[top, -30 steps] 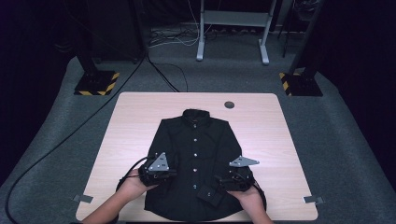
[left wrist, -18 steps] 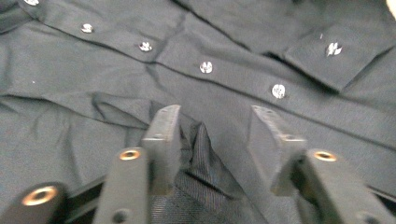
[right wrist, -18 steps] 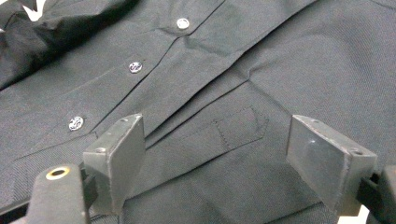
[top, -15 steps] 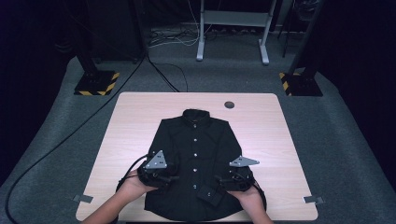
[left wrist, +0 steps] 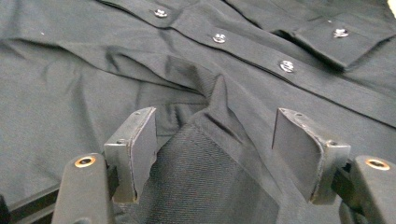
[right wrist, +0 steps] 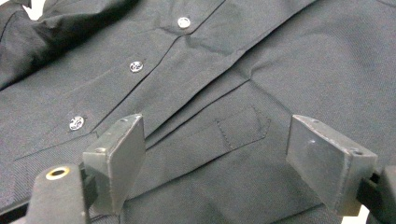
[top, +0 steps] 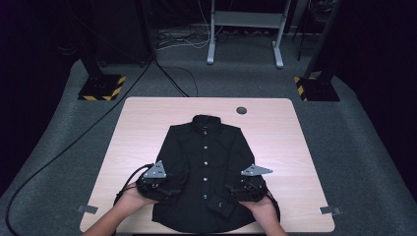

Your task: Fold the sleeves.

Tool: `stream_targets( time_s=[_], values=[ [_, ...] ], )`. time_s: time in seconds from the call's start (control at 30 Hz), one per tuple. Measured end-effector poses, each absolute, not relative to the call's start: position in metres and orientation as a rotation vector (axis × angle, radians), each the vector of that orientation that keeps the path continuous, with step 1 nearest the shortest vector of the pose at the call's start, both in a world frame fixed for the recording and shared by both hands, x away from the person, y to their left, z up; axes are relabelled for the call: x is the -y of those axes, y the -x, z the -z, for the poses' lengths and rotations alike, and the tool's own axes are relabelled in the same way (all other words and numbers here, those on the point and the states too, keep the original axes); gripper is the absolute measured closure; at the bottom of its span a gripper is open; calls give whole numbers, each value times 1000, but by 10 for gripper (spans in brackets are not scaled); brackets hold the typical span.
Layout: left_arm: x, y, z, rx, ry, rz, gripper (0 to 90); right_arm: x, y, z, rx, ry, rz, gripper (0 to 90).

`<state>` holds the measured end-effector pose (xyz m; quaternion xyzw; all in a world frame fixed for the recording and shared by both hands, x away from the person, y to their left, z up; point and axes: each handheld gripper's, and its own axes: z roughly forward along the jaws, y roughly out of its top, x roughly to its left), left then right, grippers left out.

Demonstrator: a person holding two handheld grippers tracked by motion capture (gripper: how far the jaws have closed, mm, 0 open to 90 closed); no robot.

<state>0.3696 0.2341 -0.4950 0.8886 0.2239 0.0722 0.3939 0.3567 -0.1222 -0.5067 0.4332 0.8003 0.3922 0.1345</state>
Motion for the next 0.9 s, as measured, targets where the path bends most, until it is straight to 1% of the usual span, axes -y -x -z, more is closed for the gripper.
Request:
stream_targets(
  time_s=[0.3,0.53,0.77,0.9],
  values=[
    [-231,-359,485,-512,-2240,-148,324,122,-357,507,-2318,-1258,-1141,189],
    [-219,-351,475,-451,-2215,-116,325,123,-357,506,-2313,-1259,-1148,189],
    [-204,-344,466,-394,-2202,-109,308,123,-356,505,-2310,-1256,-1153,188],
    [-202,-345,465,-404,-2194,-125,290,124,-355,505,-2308,-1257,-1155,188]
  ],
)
